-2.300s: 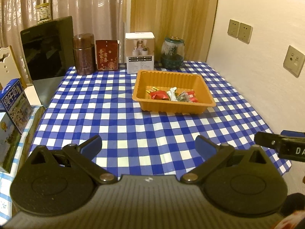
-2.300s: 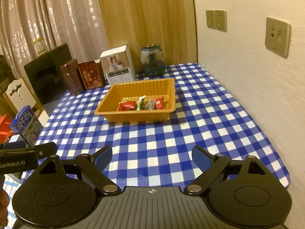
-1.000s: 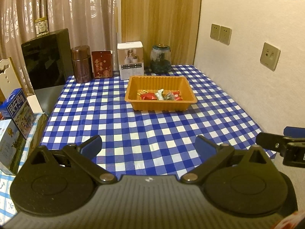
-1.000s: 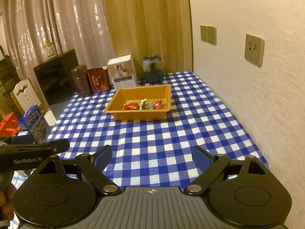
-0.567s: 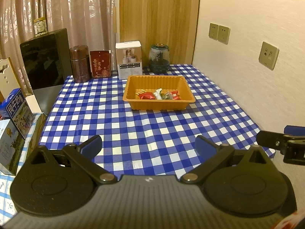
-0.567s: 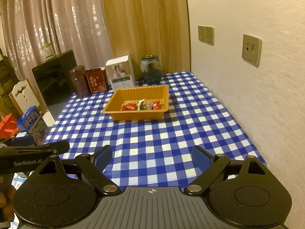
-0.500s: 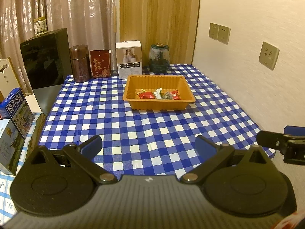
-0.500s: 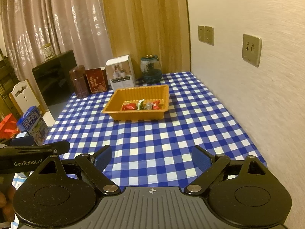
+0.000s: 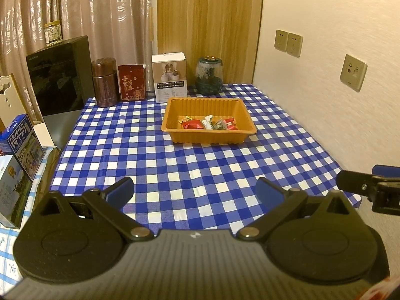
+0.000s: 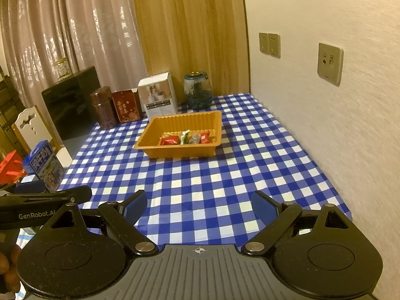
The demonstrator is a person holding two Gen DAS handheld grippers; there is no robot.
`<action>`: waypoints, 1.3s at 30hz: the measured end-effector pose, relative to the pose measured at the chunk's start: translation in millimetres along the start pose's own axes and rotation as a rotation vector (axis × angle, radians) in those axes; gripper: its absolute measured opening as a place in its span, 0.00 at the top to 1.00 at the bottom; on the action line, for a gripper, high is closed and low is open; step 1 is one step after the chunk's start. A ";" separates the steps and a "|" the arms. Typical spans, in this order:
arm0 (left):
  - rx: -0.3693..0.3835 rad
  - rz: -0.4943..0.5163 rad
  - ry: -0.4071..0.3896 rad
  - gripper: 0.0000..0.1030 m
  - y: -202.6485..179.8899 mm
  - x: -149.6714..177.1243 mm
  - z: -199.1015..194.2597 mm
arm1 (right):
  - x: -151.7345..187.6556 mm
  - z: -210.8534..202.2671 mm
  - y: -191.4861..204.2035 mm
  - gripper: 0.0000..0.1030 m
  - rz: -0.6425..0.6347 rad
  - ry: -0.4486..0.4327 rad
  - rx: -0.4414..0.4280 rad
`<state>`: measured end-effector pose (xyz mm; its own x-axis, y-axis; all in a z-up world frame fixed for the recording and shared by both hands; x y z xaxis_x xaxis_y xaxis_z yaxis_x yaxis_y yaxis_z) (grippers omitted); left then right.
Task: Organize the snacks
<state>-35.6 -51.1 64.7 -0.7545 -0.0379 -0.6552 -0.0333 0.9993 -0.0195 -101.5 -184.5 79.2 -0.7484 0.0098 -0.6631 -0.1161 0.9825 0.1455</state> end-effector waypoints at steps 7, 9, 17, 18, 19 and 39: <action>-0.001 -0.002 0.002 0.00 0.4 -0.6 1.0 | -0.4 1.4 0.1 0.13 0.000 0.001 -0.001; -0.002 -0.003 0.004 0.00 0.7 -0.8 1.9 | -0.7 2.4 0.4 0.13 0.001 0.002 0.000; -0.001 -0.003 0.006 0.00 0.6 -1.2 3.6 | -0.6 3.5 1.1 0.13 0.001 0.002 0.000; -0.001 -0.003 0.006 0.00 0.6 -1.3 3.7 | -0.7 3.8 1.4 0.13 0.001 0.002 0.000; -0.001 -0.003 0.005 0.00 0.7 -1.2 3.5 | -0.7 3.7 1.3 0.13 0.002 0.001 0.000; -0.002 -0.003 0.008 0.00 0.8 -1.5 5.9 | -1.2 9.6 4.1 0.13 0.002 0.007 -0.003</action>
<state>-30.6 -50.2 61.2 -0.7600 -0.0411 -0.6487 -0.0367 0.9991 -0.0203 -94.9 -178.7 73.5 -0.7530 0.0106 -0.6580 -0.1166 0.9819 0.1492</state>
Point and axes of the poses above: each gripper's, at about its wrist camera, not at the fingertips, and z roughly the way its jaws point, y to its left, x to its underside, the point moved 6 cm from there along z, roughly the way its jaws point, and after that the axes turned 12 degrees about y, right-handed, at the moved point
